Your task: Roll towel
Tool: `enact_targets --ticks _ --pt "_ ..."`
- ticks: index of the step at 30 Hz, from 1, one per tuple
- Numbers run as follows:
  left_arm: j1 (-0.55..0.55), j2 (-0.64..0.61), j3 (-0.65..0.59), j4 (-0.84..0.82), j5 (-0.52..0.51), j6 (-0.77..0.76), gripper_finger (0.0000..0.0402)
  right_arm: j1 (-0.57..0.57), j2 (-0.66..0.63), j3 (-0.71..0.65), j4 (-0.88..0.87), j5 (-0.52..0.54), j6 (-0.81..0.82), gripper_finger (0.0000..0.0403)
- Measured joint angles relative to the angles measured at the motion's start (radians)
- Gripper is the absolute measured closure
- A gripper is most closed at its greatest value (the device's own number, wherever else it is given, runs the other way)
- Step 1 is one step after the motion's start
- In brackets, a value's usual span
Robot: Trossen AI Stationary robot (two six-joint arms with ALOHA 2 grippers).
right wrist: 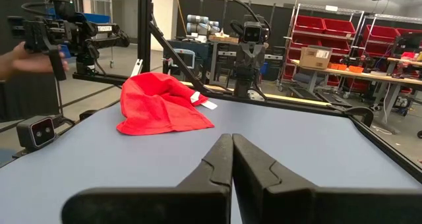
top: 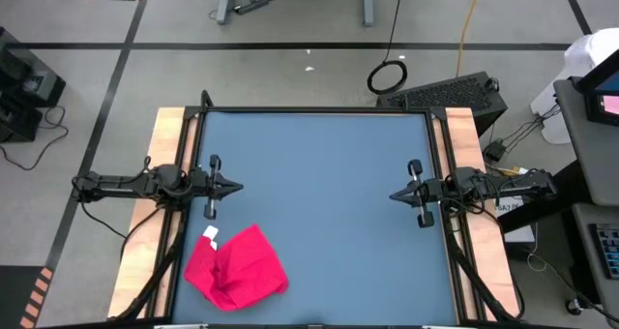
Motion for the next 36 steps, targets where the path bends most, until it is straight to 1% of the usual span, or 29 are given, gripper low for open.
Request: enact_targets --ticks 18,20,22,24,27,31,34,36 --pt "0.0 0.0 0.0 0.014 0.0 0.0 0.0388 0.0 0.0 0.0 0.016 0.001 0.001 0.0403" --pt "0.0 0.0 0.0 0.045 -0.003 0.0 0.0388 0.0 0.0 0.0 0.016 0.0 0.03 0.0403" --pt "0.0 0.0 0.005 0.091 -0.032 0.0 0.0388 0.0 0.0 0.0 0.016 0.003 0.085 0.0403" --pt "0.0 0.001 0.028 0.088 -0.051 0.0 0.0388 0.0 0.0 0.0 0.016 0.01 0.134 0.0403" --pt "0.0 -0.001 0.082 0.106 -0.061 0.0 0.0388 0.0 0.0 0.0 0.013 0.052 0.185 0.0403" --pt "0.0 0.002 0.159 0.08 -0.065 0.0 0.0388 0.0 0.004 0.0 0.008 0.099 0.201 0.0403" --pt "0.0 0.015 0.243 0.029 -0.076 -0.01 0.0388 0.0 0.005 0.0 0.01 0.107 0.202 0.0403" --pt "0.0 0.04 0.312 -0.041 -0.091 -0.046 0.0388 0.0 0.005 0.0 0.01 0.108 0.202 0.0403"
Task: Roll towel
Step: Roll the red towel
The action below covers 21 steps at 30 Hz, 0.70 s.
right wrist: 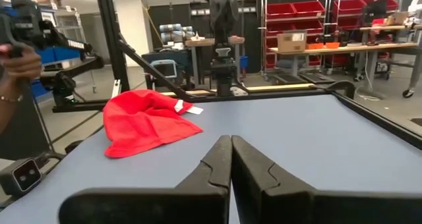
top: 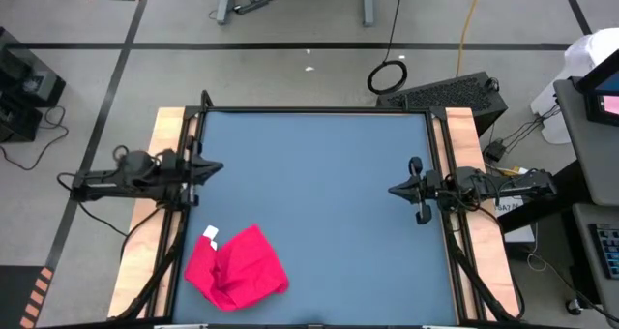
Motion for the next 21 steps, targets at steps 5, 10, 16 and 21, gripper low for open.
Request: enact_targets --ticks 5,10,16,21 --pt "0.0 0.101 0.182 -0.12 -0.012 -0.048 0.0388 0.0 0.0 0.0 0.0 0.0 0.0 0.0403" --pt "0.0 0.23 0.34 -0.187 -0.012 -0.057 0.0388 0.0 0.0 0.0 0.0 0.0 0.022 0.0403" --pt "0.0 0.396 0.527 -0.336 -0.017 -0.032 0.0388 0.0 0.0 0.0 0.001 0.0 0.059 0.0403" --pt "0.0 0.511 0.603 -0.456 -0.025 -0.034 0.0388 0.0 0.0 0.0 0.001 0.0 0.06 0.0403"
